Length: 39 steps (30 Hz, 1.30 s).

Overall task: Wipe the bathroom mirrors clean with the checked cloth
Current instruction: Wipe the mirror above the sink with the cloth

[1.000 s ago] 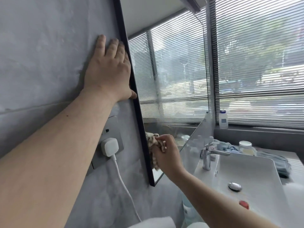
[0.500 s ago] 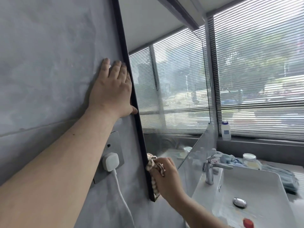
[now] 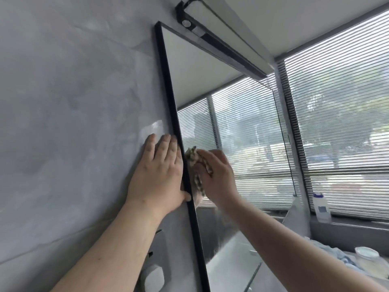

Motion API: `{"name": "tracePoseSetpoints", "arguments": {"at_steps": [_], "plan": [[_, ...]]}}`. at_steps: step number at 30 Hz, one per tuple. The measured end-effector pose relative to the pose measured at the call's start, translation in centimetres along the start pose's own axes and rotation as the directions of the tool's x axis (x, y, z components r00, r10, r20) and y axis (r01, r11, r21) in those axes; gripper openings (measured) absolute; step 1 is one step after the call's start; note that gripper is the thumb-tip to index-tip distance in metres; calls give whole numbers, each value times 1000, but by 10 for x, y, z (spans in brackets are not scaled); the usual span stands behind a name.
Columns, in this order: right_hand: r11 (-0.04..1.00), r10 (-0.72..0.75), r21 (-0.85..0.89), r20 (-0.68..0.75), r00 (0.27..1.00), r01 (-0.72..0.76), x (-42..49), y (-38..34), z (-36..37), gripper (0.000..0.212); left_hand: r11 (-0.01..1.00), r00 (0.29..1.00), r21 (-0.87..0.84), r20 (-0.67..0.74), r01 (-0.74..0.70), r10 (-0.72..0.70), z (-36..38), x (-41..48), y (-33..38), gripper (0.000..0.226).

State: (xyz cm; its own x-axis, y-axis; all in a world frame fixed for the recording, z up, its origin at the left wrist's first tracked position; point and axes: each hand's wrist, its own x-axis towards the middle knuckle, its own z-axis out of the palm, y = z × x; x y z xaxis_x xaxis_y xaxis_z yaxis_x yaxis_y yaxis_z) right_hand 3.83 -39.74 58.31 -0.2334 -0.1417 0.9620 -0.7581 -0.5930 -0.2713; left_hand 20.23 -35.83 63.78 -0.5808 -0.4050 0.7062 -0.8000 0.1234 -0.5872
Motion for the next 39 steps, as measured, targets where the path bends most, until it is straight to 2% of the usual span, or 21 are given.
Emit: {"name": "tracePoseSetpoints", "arguments": {"at_steps": [4,6,10,12,14,17,19,23,26,29,32,36,39], "plan": [[996,-88,7,56,995,87,62,-11,4,34,1000,1000,-25,19,-16,17,-5,-3,1,119],[990,-138,13,34,990,138,97,-20,7,35,998,999,-53,28,-23,24,-12,2,0,113],[992,-110,67,59,992,106,173,-47,7,29,973,997,-232,-77,-6,-12,-39,38,-33,61],[988,-68,146,93,993,54,211,-57,5,29,988,984,-153,-170,33,-59,-54,66,-63,47],[985,-49,171,70,996,37,241,-63,8,32,996,979,7,-184,93,-90,-66,96,-91,55],[977,-14,214,13,1000,10,279,-63,16,35,980,986,136,-98,145,-132,-70,130,-112,105],[971,-9,240,-7,1000,11,299,-64,20,36,972,983,167,-115,164,-147,-64,137,-113,117],[968,-38,248,-23,999,43,311,-64,22,35,969,975,192,-191,154,-117,-58,138,-113,113],[965,-126,226,-57,990,136,299,-62,24,26,970,975,187,-184,157,-122,-59,138,-112,112],[951,-162,265,-19,987,161,278,-59,22,24,969,972,177,-190,170,-136,-59,137,-112,111],[930,-191,322,17,981,176,237,-47,22,18,973,976,166,-174,163,-134,-61,136,-110,111],[914,-282,284,-72,957,291,158,-19,19,27,975,980,148,-139,164,-144,-60,137,-111,111],[886,-375,255,-98,922,388,111,-6,14,21,975,979,157,-154,158,-134,-60,136,-112,111]]}}
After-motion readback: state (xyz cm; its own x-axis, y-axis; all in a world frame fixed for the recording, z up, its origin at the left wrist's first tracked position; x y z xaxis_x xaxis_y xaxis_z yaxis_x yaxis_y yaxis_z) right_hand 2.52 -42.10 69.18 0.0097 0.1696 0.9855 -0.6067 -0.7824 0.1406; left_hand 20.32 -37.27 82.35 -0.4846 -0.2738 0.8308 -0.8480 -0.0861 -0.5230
